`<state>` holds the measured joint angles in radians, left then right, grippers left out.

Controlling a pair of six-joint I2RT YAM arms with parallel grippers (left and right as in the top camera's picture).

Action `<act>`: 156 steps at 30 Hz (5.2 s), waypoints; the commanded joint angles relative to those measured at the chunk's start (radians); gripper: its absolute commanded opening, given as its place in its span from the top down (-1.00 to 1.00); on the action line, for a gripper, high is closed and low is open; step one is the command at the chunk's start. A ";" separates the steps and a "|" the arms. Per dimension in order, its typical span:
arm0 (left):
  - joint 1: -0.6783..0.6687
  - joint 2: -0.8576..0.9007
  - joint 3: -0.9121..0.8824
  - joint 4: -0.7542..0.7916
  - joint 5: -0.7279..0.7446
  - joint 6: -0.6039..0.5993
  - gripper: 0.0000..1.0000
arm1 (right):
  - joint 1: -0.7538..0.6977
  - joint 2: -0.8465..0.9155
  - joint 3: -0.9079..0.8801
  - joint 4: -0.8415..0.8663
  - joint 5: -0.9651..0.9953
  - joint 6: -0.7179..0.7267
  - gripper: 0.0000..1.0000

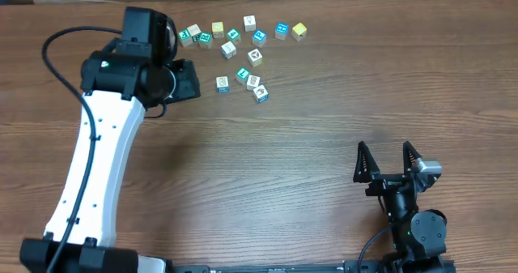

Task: Form a horizontal line
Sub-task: 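Extend the left gripper forward over the blocks near the cluster's left side, then lower the open left gripper toward the block with a pretzel picture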

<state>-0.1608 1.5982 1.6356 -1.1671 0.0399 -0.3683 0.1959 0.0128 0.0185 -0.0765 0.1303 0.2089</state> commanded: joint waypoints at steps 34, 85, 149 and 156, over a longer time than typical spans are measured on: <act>-0.056 0.301 -0.012 0.442 -0.066 -0.021 -0.83 | -0.006 -0.010 -0.011 0.004 -0.003 0.000 -1.00; -0.047 0.459 -0.012 0.578 -0.103 0.025 0.05 | -0.006 -0.010 -0.011 0.004 -0.003 0.000 -1.00; -0.047 0.459 -0.012 0.594 -0.105 0.041 -0.49 | -0.006 -0.010 -0.011 0.004 -0.003 0.000 -1.00; -0.044 0.459 -0.012 0.653 -0.154 0.056 -0.52 | -0.006 -0.010 -0.011 0.004 -0.003 0.000 -1.00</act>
<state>-0.2096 2.0518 1.6238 -0.5255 -0.0841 -0.3374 0.1959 0.0128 0.0185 -0.0765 0.1303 0.2089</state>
